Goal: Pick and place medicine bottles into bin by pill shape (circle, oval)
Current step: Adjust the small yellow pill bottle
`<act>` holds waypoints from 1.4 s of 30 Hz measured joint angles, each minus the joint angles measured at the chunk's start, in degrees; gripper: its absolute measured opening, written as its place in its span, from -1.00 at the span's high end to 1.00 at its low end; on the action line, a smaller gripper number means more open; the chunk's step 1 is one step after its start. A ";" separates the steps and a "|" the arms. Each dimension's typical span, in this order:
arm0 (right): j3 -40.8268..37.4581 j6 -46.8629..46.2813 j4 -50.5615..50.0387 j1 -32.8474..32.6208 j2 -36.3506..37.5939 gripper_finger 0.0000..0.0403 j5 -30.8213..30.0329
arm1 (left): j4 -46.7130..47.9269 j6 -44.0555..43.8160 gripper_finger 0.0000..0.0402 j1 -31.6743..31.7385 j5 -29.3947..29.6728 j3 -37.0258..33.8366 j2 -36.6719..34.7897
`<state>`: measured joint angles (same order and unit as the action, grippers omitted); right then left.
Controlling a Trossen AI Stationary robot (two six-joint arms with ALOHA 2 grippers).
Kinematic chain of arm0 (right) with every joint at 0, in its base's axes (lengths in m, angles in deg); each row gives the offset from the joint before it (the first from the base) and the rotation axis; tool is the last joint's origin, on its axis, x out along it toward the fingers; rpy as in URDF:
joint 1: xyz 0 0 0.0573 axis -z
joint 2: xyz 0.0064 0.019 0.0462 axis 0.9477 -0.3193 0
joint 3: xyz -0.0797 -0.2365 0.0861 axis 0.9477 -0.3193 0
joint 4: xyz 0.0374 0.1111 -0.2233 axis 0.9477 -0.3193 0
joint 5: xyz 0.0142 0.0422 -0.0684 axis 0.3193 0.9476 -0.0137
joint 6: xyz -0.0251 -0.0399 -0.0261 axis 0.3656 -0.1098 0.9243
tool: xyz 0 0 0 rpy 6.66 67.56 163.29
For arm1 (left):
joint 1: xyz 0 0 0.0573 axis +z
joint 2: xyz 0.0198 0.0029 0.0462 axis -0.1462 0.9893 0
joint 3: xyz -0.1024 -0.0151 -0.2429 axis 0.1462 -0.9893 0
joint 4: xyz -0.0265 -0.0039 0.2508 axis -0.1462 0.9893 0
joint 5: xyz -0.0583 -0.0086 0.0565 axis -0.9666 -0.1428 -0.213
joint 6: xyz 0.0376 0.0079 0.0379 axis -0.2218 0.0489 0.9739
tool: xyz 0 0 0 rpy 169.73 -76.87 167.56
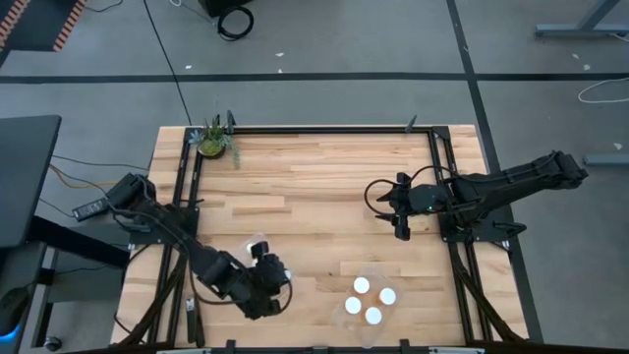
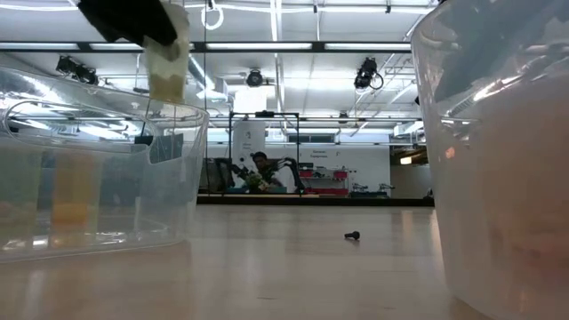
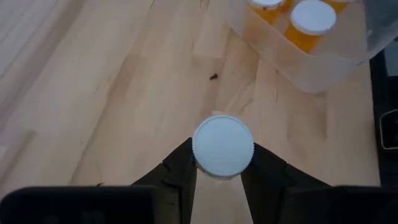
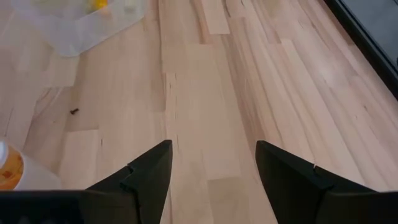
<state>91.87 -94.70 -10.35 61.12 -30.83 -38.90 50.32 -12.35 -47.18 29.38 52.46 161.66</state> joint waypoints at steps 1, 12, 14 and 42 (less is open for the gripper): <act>0.00 -0.19 0.01 0.00 0.00 -0.19 0.00 | 0.25 -0.61 0.44 -0.39 0.30 -0.02 0.00; 0.00 -0.75 -0.01 0.00 0.00 -0.19 0.00 | -6.91 -10.45 0.44 -3.06 1.52 -9.42 -0.02; 0.00 -0.84 -0.02 0.00 0.00 -0.19 0.01 | -11.34 -10.52 0.45 -3.22 1.74 -11.62 -0.02; 0.00 -1.10 -0.09 0.00 0.00 -0.19 0.02 | -17.80 -8.39 0.41 -3.30 -0.46 -18.84 1.38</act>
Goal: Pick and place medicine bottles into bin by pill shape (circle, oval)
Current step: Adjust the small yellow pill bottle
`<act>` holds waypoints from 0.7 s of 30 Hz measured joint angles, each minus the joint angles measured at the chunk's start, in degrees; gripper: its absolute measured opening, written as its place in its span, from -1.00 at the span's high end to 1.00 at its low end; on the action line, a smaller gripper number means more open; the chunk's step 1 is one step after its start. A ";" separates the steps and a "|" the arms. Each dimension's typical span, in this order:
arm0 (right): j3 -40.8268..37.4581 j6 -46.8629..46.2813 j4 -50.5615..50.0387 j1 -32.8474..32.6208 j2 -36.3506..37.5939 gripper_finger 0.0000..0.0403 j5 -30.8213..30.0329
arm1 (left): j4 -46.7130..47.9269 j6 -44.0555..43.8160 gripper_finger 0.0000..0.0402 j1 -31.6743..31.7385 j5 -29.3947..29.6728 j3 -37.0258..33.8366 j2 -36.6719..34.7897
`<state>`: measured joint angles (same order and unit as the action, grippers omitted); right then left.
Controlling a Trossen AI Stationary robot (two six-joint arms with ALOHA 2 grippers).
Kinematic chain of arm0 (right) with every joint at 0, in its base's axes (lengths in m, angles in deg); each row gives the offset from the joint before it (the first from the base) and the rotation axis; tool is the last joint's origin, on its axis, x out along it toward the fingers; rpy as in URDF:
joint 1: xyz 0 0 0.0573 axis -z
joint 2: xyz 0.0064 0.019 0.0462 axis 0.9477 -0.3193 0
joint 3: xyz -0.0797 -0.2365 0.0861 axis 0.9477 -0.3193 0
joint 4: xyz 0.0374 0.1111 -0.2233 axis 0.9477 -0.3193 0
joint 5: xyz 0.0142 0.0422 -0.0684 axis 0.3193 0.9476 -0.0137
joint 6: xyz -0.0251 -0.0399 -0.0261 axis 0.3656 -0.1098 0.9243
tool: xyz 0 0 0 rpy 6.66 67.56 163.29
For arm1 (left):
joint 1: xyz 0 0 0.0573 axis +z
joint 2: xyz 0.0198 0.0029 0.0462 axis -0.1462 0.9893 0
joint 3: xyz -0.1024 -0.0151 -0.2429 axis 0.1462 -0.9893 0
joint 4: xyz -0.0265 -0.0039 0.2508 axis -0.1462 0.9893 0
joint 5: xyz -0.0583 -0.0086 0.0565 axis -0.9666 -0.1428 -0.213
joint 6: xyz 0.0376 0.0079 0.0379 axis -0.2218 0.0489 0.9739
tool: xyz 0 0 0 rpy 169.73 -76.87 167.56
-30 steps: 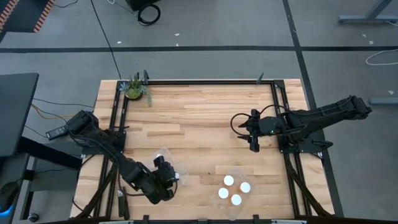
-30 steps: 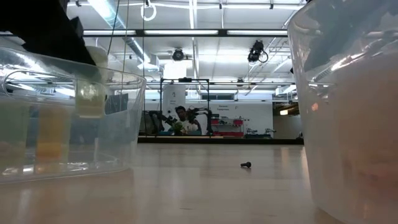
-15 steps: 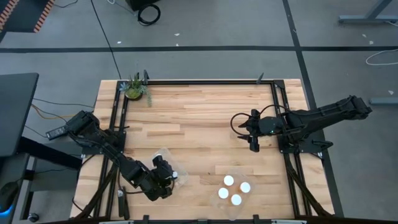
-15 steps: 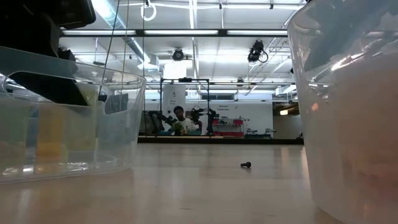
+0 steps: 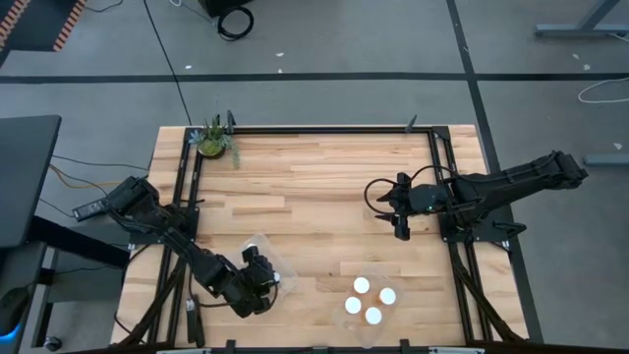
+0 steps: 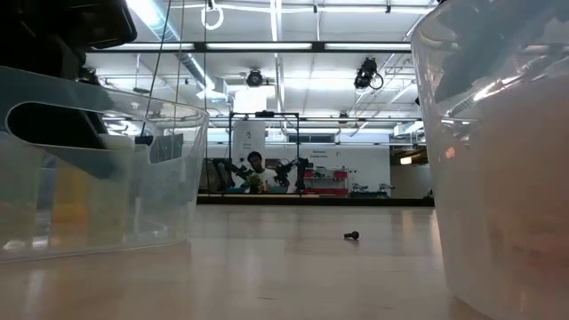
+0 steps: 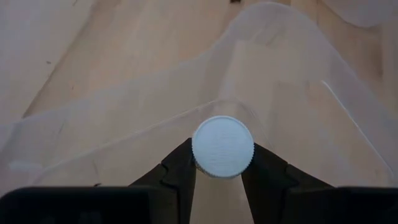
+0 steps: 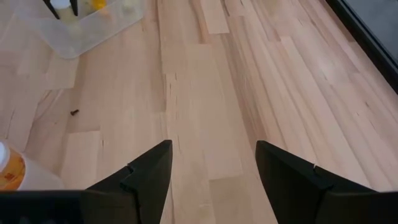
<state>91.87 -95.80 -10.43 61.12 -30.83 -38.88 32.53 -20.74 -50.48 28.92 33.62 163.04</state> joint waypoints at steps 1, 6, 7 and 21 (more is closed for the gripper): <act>0.00 0.01 0.00 0.00 -0.01 -0.19 0.00 | -0.05 0.10 0.41 0.04 0.00 0.02 0.14; 0.00 -0.03 -0.06 0.00 -0.02 -0.19 0.00 | 0.01 0.11 0.40 0.08 0.12 0.04 0.33; 0.00 -0.03 -0.11 0.00 -0.02 -0.19 0.00 | 0.03 0.11 0.38 0.06 0.11 0.04 0.33; 0.00 -0.08 -0.07 0.00 -0.02 -0.19 0.01 | 0.52 0.76 -0.11 0.12 -0.11 0.57 0.48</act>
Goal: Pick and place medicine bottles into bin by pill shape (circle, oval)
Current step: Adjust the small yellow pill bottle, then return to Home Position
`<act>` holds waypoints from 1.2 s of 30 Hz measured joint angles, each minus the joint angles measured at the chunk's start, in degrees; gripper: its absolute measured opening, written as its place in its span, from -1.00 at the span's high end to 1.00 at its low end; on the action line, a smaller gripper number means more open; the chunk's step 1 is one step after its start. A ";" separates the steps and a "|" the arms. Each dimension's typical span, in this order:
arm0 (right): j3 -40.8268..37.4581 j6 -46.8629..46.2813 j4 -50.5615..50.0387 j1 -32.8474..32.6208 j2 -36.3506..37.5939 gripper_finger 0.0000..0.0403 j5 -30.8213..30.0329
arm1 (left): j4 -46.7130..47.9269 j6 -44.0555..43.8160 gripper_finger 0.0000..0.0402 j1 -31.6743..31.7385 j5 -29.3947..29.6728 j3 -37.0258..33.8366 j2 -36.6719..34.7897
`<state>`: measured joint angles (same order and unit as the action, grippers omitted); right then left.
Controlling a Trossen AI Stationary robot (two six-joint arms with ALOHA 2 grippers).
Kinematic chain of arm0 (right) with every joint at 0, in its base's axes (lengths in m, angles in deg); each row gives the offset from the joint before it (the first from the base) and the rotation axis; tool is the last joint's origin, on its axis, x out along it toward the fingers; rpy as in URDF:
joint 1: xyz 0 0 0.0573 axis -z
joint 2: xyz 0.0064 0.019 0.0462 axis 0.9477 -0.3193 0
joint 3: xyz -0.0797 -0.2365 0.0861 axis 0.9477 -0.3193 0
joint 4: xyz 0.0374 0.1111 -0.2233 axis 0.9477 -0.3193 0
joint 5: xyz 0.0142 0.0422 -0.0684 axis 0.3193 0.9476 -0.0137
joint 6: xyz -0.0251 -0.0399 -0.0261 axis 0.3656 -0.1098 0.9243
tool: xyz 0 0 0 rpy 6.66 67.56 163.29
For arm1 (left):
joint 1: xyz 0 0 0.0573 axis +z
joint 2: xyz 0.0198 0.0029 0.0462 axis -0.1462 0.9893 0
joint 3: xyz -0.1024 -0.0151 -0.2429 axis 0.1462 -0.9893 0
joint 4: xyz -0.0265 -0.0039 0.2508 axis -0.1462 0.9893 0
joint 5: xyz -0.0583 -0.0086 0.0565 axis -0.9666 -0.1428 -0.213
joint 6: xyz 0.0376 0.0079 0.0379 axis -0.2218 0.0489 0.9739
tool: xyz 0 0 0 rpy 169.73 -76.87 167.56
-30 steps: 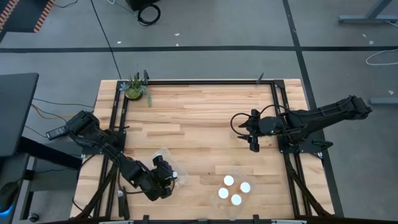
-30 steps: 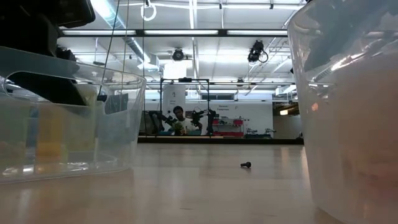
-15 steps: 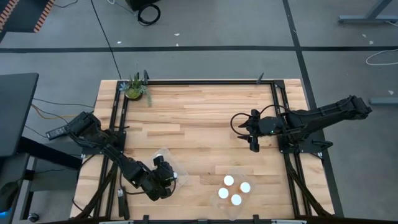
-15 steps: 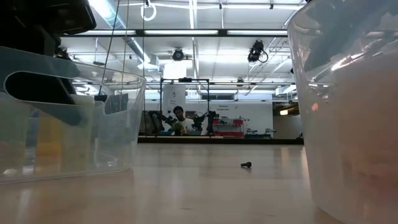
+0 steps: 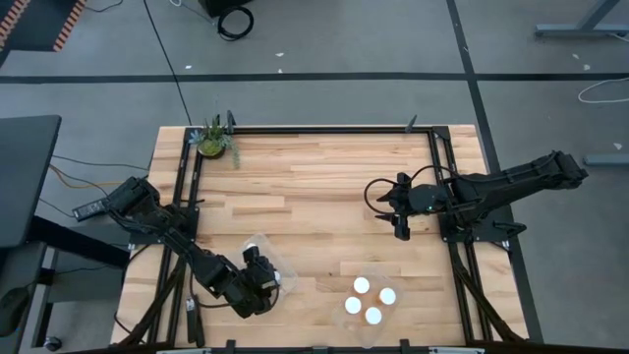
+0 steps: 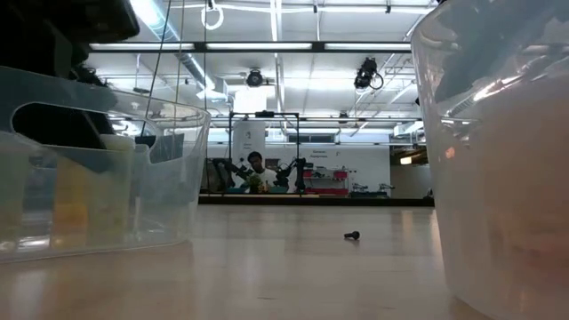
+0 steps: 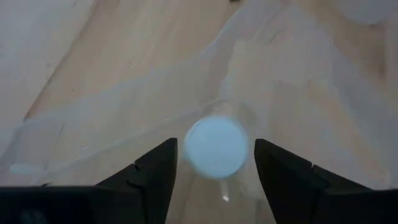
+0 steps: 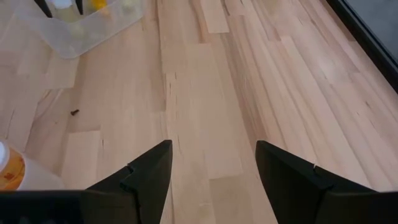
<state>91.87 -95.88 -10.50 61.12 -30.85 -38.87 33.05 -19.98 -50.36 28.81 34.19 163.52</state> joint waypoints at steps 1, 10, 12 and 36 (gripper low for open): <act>0.00 0.00 0.00 0.00 0.00 -0.19 -0.01 | -0.04 0.49 -0.11 0.00 0.16 0.45 0.00; 0.00 -0.03 0.04 0.00 0.00 -0.19 0.15 | 9.81 0.32 -0.08 0.04 0.30 5.64 -0.24; 0.00 -0.04 0.04 0.00 0.00 -0.19 0.23 | 11.93 0.23 -0.10 0.16 0.38 7.09 -0.56; -0.02 6.19 0.31 -0.03 9.86 -0.19 0.23 | 12.54 14.55 0.09 8.25 1.33 9.83 -15.41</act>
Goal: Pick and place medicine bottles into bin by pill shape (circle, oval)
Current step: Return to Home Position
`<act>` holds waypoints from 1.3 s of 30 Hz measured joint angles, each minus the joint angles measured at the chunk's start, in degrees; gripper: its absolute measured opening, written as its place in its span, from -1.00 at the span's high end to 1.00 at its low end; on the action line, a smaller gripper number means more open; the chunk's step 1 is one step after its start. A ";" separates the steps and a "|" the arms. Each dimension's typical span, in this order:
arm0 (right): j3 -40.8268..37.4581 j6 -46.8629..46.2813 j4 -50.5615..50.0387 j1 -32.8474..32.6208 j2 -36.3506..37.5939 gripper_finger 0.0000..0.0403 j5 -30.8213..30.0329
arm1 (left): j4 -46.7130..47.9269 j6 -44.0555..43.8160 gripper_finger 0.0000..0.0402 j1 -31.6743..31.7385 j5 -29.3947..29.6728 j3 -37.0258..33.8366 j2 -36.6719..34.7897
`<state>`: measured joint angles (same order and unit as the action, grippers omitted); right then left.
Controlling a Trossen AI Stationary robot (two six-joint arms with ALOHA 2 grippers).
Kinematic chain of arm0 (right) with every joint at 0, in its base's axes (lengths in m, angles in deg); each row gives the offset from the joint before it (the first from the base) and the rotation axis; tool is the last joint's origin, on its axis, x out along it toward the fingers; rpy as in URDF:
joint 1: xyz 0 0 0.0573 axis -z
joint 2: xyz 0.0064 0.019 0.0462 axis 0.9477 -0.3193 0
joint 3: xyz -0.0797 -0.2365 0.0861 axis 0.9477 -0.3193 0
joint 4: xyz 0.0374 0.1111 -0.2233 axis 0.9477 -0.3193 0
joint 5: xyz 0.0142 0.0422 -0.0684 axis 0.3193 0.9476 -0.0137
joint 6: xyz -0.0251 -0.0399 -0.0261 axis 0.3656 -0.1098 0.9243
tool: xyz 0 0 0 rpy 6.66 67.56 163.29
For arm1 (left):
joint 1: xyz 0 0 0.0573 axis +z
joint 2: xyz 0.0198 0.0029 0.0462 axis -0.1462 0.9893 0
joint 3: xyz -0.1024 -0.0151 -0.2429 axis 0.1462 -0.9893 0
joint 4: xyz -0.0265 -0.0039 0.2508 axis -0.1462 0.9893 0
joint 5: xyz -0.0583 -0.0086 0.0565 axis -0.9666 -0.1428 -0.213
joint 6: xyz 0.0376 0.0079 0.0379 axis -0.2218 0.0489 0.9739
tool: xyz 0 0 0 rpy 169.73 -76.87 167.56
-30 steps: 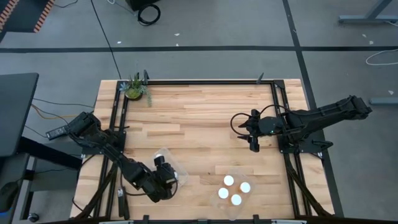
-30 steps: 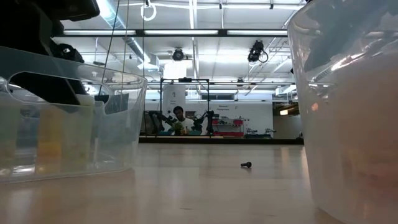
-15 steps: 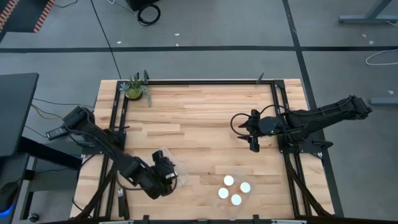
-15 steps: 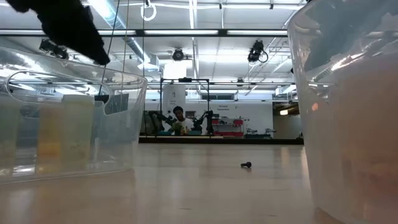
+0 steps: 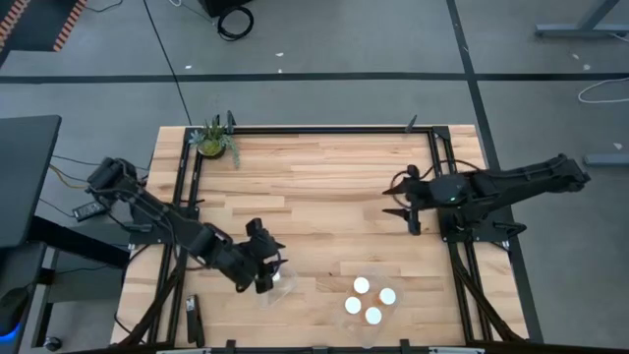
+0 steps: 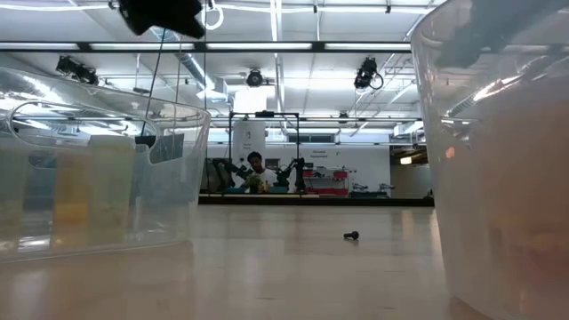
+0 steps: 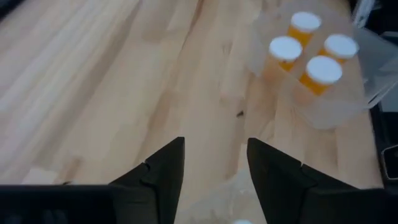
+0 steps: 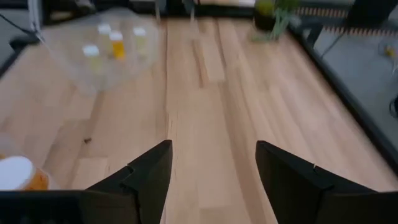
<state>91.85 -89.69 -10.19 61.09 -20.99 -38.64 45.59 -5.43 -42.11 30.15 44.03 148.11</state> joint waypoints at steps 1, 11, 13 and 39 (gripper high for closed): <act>0.00 0.79 -0.01 0.00 1.35 -0.19 0.00 | -1.14 1.97 0.10 0.82 -0.67 0.00 -0.42; -1.33 2.81 1.30 -0.01 10.68 -0.19 0.51 | -4.66 18.61 0.21 8.12 -6.05 0.00 -5.59; -2.54 2.57 2.33 -0.01 11.94 -0.19 0.64 | -4.99 21.45 0.22 9.81 -7.56 -0.02 -6.03; -10.63 4.85 13.48 -0.01 29.13 0.03 6.01 | -23.80 42.68 0.41 28.59 -31.79 -12.55 -12.48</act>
<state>81.22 -84.83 3.29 61.07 8.14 -32.63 21.79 37.25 -13.52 -1.64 31.48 135.63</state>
